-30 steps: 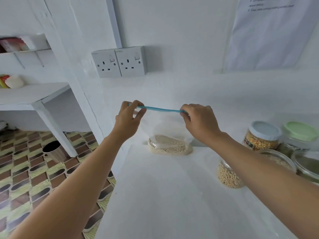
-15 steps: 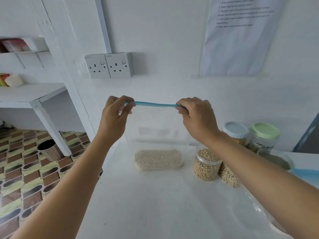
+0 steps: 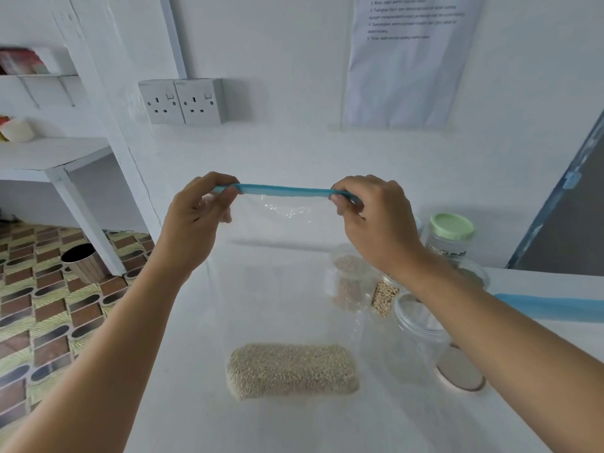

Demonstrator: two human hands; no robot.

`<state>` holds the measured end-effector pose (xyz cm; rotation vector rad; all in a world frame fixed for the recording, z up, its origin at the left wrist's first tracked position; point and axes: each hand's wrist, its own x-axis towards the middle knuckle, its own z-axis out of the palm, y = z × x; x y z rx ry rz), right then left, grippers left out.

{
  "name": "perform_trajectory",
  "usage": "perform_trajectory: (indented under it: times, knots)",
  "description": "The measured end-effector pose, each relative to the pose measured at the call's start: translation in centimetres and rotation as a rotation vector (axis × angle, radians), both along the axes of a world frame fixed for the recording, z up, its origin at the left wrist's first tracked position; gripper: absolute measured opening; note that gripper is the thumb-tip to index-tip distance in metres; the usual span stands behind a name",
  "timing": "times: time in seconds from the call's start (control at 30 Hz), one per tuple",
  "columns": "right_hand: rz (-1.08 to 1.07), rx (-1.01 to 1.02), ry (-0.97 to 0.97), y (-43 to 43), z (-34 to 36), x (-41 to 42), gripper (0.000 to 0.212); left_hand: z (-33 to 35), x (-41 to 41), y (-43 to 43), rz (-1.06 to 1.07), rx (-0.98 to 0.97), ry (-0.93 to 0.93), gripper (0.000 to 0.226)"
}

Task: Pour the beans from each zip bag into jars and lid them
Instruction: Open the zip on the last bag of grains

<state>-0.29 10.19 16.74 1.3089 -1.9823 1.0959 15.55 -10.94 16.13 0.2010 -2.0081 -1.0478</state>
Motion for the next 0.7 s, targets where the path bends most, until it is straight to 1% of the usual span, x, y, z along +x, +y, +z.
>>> perform_trajectory:
  times: [0.07,0.17,0.23,0.27,0.3,0.37,0.43,0.5,0.53,0.57,0.63,0.7]
  knots:
    - [-0.001,0.021,0.015,0.4,-0.6,0.2,0.011,-0.9,0.5,0.5,-0.023,0.085,-0.012,0.029]
    - [0.007,0.042,0.041,0.6,-1.5,0.6,0.009,-2.3,1.3,0.9,-0.049,0.313,0.002,0.013]
    - [0.014,0.031,0.048,0.6,-1.7,0.8,0.01,-2.7,2.0,0.9,-0.036,0.456,0.027,0.032]
    - [0.014,0.028,0.048,0.6,-1.7,0.8,0.011,-2.7,2.4,0.7,-0.027,0.487,0.038,0.039]
    - [0.008,0.029,0.044,0.6,-1.8,0.7,0.013,-2.7,2.7,0.5,-0.02,0.497,0.044,0.039]
    - [-0.026,0.05,0.018,0.5,-2.0,0.2,0.023,-2.5,3.1,0.2,-0.018,0.491,0.038,0.033]
    - [-0.126,0.111,0.033,0.3,-2.2,-0.4,0.029,-2.6,3.1,-0.1,-0.014,0.496,0.031,0.03]
    - [-0.212,0.186,0.078,-0.2,-2.2,-0.8,0.02,-2.7,2.8,-0.4,-0.022,0.523,0.031,0.029]
    - [-0.207,0.216,0.076,-0.5,-2.0,-0.8,0.013,-2.7,2.6,-0.4,-0.025,0.539,0.035,0.029]
    - [-0.182,0.246,0.056,-0.9,-1.8,-0.7,0.011,-2.7,2.4,-0.3,-0.026,0.556,0.044,0.03]
    - [-0.098,0.3,0.008,-2.0,-1.4,-0.1,0.019,-2.8,2.1,-0.1,-0.011,0.589,0.075,0.035]
    - [0.009,0.327,-0.026,-3.6,-1.0,1.0,0.022,-2.9,1.8,0.3,0.03,0.609,0.103,0.04]
